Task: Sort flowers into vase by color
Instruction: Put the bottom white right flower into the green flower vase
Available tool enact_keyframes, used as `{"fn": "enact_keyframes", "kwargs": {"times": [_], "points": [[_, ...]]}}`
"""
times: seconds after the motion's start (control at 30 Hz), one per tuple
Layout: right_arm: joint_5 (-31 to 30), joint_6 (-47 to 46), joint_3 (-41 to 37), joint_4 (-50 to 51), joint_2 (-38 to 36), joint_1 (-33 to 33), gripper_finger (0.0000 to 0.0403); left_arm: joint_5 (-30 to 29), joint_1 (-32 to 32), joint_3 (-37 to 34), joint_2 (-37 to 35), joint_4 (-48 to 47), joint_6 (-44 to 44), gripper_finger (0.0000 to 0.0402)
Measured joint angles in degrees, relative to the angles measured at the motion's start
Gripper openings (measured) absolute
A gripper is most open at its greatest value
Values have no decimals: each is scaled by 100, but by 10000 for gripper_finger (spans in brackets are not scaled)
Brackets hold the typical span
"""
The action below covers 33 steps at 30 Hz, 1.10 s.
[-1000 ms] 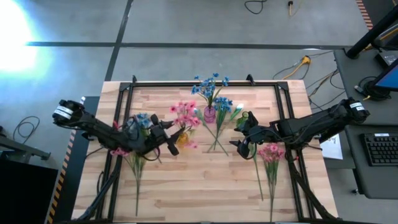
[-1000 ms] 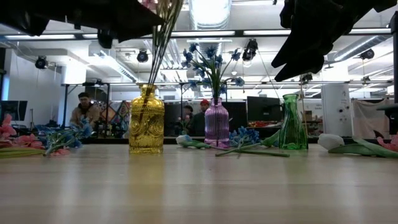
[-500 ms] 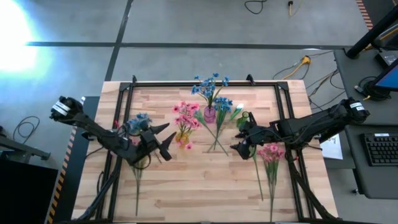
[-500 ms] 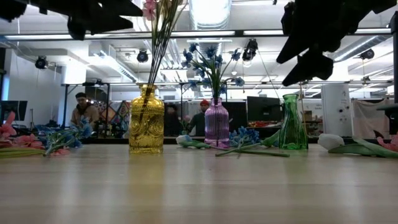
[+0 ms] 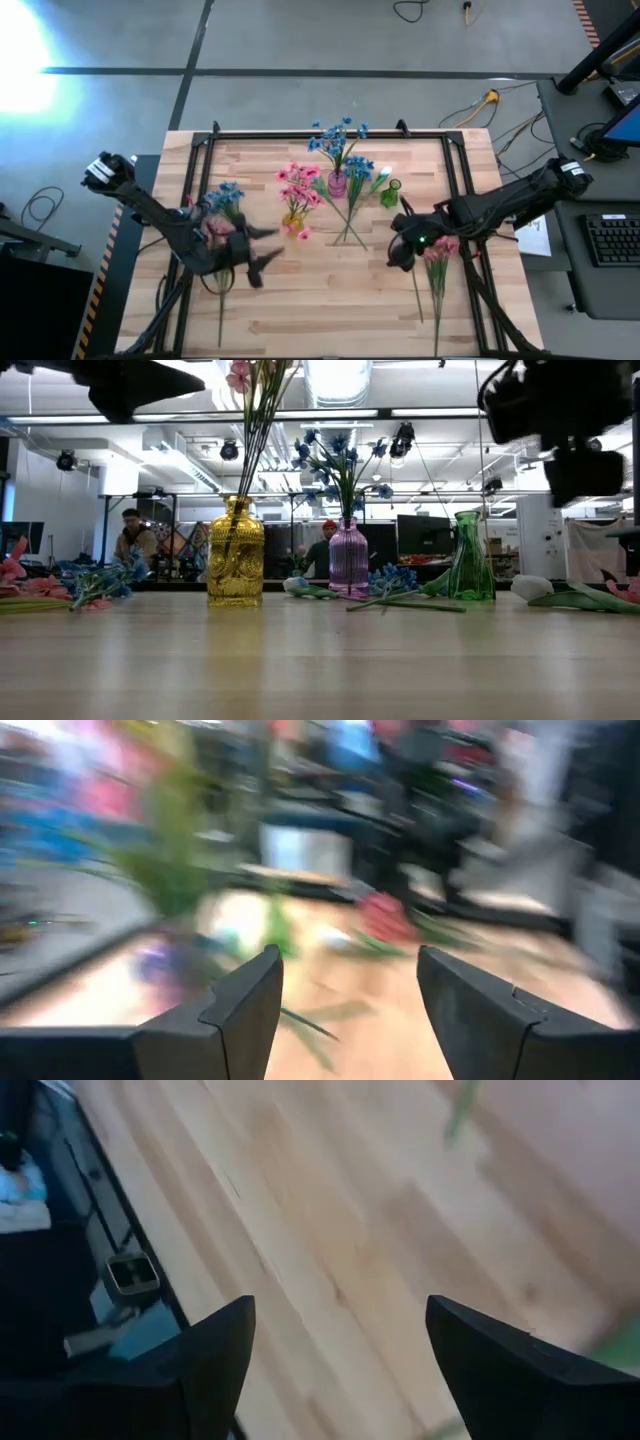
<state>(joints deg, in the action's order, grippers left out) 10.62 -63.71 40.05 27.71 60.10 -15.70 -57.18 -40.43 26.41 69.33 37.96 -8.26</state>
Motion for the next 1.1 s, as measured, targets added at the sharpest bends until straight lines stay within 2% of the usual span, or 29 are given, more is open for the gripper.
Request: {"fn": "enact_keyframes", "kwargs": {"times": [0.1, 0.3, 0.43, 0.67, 0.83, 0.93, 1.1], "points": [[249, -424, 1, 425, 0, -107, 271, 541, -165, 0, -3, -510, -372, 217], [328, -1054, 346, 1624, 0, -248, 256, 564, -316, 0, -7, -994, -866, 217], [1, -1197, 652, 2310, 17, -243, 251, 533, -307, 0, -13, -1496, -1447, 217], [-200, -1177, 951, 2977, 354, -241, 251, 730, -307, 2, -318, -3062, -3298, 217], [165, -1170, 1201, 3860, 759, -255, 251, 996, -303, 2, -690, -4102, -4469, 217], [245, -1127, 1327, 4230, 916, -364, 251, 1026, -301, 2, -843, -4440, -4764, 217], [288, -1372, 1316, 4237, 938, -696, 251, 1026, -296, 2, -980, -4706, -4832, 217]]}}
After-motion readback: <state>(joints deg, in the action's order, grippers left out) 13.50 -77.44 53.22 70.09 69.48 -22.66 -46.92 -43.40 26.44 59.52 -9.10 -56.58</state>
